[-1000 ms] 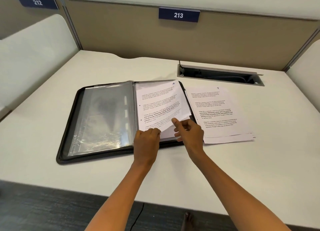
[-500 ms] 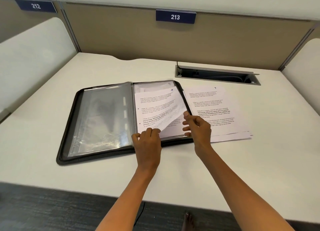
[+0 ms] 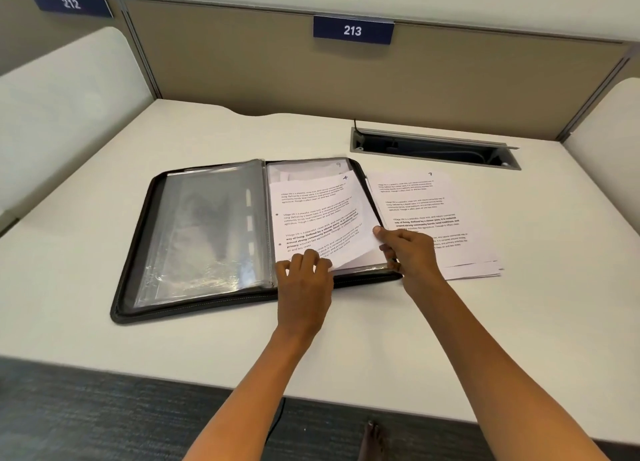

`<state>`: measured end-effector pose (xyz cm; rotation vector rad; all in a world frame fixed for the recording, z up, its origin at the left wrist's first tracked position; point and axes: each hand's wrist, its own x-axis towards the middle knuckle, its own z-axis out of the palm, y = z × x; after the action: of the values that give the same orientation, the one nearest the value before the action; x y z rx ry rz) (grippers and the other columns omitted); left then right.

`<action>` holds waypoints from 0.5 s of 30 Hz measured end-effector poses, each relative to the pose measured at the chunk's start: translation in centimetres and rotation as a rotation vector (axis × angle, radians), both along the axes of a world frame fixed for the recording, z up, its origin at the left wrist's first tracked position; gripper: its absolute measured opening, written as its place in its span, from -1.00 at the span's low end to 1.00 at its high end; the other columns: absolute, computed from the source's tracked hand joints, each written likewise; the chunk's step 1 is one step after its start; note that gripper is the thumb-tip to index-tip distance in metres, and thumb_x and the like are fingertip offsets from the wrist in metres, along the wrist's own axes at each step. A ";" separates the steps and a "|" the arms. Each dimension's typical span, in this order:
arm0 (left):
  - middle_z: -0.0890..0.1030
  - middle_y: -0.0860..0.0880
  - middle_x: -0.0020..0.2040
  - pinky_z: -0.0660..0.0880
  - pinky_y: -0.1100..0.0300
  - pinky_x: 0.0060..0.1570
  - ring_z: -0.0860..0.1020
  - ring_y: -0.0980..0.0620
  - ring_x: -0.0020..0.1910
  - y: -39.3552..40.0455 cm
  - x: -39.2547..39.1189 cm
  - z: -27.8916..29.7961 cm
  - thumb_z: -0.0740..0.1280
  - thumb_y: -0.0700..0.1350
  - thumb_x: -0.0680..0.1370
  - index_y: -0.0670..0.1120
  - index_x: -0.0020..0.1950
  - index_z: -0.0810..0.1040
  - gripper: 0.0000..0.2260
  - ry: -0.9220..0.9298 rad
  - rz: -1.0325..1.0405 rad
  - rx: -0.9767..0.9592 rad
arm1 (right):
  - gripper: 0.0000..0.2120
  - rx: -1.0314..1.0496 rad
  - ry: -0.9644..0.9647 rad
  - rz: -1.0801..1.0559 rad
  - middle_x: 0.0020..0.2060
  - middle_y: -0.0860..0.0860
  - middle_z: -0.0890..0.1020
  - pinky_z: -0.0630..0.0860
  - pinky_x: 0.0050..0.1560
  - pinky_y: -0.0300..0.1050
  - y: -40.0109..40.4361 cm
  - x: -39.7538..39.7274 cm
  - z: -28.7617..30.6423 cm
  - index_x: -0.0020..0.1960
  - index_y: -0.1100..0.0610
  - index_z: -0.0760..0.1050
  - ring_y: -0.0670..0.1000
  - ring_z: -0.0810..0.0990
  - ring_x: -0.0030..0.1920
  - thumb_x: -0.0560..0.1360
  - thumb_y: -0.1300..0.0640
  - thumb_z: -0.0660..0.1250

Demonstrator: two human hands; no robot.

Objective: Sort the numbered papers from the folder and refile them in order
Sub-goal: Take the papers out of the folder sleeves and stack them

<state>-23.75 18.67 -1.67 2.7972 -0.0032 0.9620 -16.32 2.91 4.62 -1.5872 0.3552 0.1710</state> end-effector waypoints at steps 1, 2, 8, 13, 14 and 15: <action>0.53 -0.05 -0.17 0.25 0.09 -0.15 0.49 -0.08 -0.22 -0.1 0.2 0.1 0.46 -0.20 0.40 -0.09 -0.14 0.59 -0.90 -0.003 -0.019 0.007 | -0.73 -0.003 -0.003 0.001 -0.46 0.03 0.51 0.35 -0.45 -0.20 0.0 0.0 0.0 -0.38 0.15 0.50 -0.02 0.38 -0.45 0.37 0.10 0.52; 0.53 -0.05 -0.17 0.25 0.09 -0.15 0.49 -0.08 -0.21 -0.3 0.3 0.2 0.47 -0.20 0.40 -0.09 -0.15 0.59 -0.90 -0.001 -0.035 0.016 | -0.70 -0.009 -0.006 0.001 -0.47 0.03 0.50 0.34 -0.44 -0.19 -0.1 0.1 0.0 -0.41 0.14 0.48 -0.01 0.37 -0.44 0.36 0.08 0.53; 0.49 -0.05 -0.25 0.18 0.12 -0.20 0.42 -0.09 -0.28 -0.7 1.0 0.6 0.48 -0.35 0.29 -0.11 -0.25 0.54 -0.80 0.038 -0.039 0.048 | -0.61 -0.023 -0.001 0.013 -0.46 0.05 0.50 0.38 -0.37 -0.15 -0.2 0.3 0.2 -0.51 0.10 0.46 0.01 0.39 -0.40 0.34 -0.02 0.54; 0.50 -0.05 -0.27 0.23 0.13 -0.24 0.43 -0.09 -0.30 -0.7 0.7 0.7 0.48 -0.34 0.33 -0.12 -0.25 0.56 -0.83 0.046 -0.020 -0.007 | -0.54 -0.016 0.129 0.020 -0.34 0.09 0.62 0.55 -0.36 -0.13 -0.1 0.4 0.9 -0.17 0.20 0.52 0.03 0.53 -0.37 0.37 -0.22 0.44; 0.50 -0.05 -0.28 0.23 0.13 -0.24 0.43 -0.09 -0.30 -0.7 0.5 0.7 0.47 -0.33 0.35 -0.12 -0.26 0.56 -0.85 0.043 -0.020 -0.020 | -0.53 -0.017 0.154 0.028 -0.29 0.12 0.63 0.59 -0.32 -0.10 -0.2 0.5 1.0 -0.12 0.21 0.52 0.05 0.57 -0.34 0.38 -0.22 0.44; 0.50 -0.05 -0.28 0.23 0.13 -0.24 0.43 -0.09 -0.30 -0.8 0.3 0.6 0.47 -0.31 0.36 -0.12 -0.26 0.56 -0.86 0.039 -0.024 -0.030 | -0.55 -0.023 0.172 0.037 -0.27 0.13 0.62 0.62 -0.30 -0.07 -0.2 0.6 1.0 -0.11 0.21 0.52 0.06 0.59 -0.33 0.37 -0.19 0.46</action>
<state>-23.47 17.88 -1.07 2.7809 -0.0168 0.8950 -15.70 2.74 5.66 -1.6064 0.4627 0.3343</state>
